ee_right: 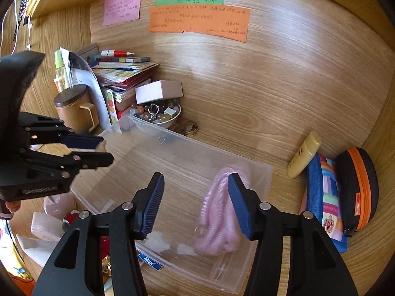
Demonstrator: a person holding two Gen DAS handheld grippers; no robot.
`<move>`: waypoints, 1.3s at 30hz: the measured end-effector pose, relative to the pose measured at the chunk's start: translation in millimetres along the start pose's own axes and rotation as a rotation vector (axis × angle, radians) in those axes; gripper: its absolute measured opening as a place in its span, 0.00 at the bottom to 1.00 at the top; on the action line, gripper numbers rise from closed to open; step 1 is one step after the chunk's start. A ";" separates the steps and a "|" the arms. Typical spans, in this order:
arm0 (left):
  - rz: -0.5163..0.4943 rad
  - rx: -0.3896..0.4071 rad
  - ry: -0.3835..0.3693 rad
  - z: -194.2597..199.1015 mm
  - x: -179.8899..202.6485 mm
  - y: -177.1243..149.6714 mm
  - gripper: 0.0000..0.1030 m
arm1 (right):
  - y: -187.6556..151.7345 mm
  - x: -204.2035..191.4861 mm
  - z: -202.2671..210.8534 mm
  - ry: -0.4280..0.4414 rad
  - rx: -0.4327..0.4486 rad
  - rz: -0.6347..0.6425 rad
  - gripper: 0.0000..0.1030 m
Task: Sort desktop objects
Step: 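Lower the pink rope into the clear box and open the right gripper, then release the seashell into the clear box with the left gripper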
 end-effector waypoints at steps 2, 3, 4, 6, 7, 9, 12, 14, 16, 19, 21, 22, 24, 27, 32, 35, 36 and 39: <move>-0.006 -0.018 0.002 -5.8 0.9 -1.4 0.26 | -1.6 1.6 1.0 0.002 0.012 -0.019 0.68; -0.010 -0.027 0.003 -8.5 1.8 -1.9 0.26 | -1.9 2.6 0.8 0.000 0.020 -0.026 0.70; -0.013 -0.036 0.003 -11.1 2.6 -2.7 0.26 | -3.2 3.8 1.1 -0.004 0.027 -0.033 0.70; -0.018 -0.053 0.009 -15.9 3.9 -3.8 0.26 | -4.0 5.3 -0.8 0.002 0.028 -0.044 0.70; -0.023 -0.061 0.011 -18.0 5.1 -4.3 0.26 | -4.6 6.4 -2.0 0.001 0.029 -0.052 0.70; -0.029 -0.074 0.014 -21.7 6.3 -5.1 0.26 | -6.4 8.4 -5.1 0.009 0.024 -0.063 0.71; -0.037 -0.094 0.022 -27.3 7.7 -6.0 0.26 | -9.1 9.7 -8.2 0.004 0.020 -0.066 0.78; -0.045 -0.108 0.026 -30.6 9.2 -6.0 0.26 | -10.5 9.3 -8.3 -0.005 0.028 -0.054 0.80; -0.052 -0.121 0.029 -34.5 11.1 -6.2 0.26 | -11.1 7.8 -7.3 -0.012 0.036 -0.038 0.80; -0.056 -0.145 0.032 -41.4 12.2 -7.9 0.26 | -11.7 6.9 -6.3 -0.011 0.043 -0.028 0.81; -0.062 -0.155 0.035 -44.3 12.6 -9.3 0.26 | -12.4 6.8 -5.9 -0.007 0.043 -0.028 0.82; -0.064 -0.162 0.034 -46.2 13.0 -10.2 0.26 | -12.7 7.1 -6.0 -0.006 0.041 -0.029 0.82; -0.064 -0.173 0.031 -49.0 13.3 -11.5 0.27 | -13.2 8.4 -6.6 -0.001 0.037 -0.036 0.84; -0.062 -0.184 0.028 -54.2 14.7 -9.6 0.31 | -13.7 9.0 -5.7 0.013 0.036 -0.044 0.84; -0.061 -0.166 0.038 -49.6 12.9 -7.1 0.43 | -13.1 7.4 -4.8 0.010 0.039 -0.039 0.85; -0.053 -0.147 0.035 -41.4 11.4 -5.5 0.47 | -12.5 7.1 -4.9 0.007 0.037 -0.037 0.85; -0.051 -0.136 0.038 -37.5 10.1 -4.9 0.52 | -11.9 6.6 -4.3 0.004 0.037 -0.036 0.85; -0.044 -0.098 0.040 -24.1 7.2 -2.1 0.57 | -9.5 5.6 -0.1 -0.004 0.041 -0.030 0.85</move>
Point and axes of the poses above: each gripper's, at about its wrist camera, not at the fingertips, and z roughly against the way its jaws point, x to its right, y to its top, the point moved 6 cm from there along -z, roughly the way its jaws point, and after that the axes turned 1 degree about x, right-handed, at the moved point
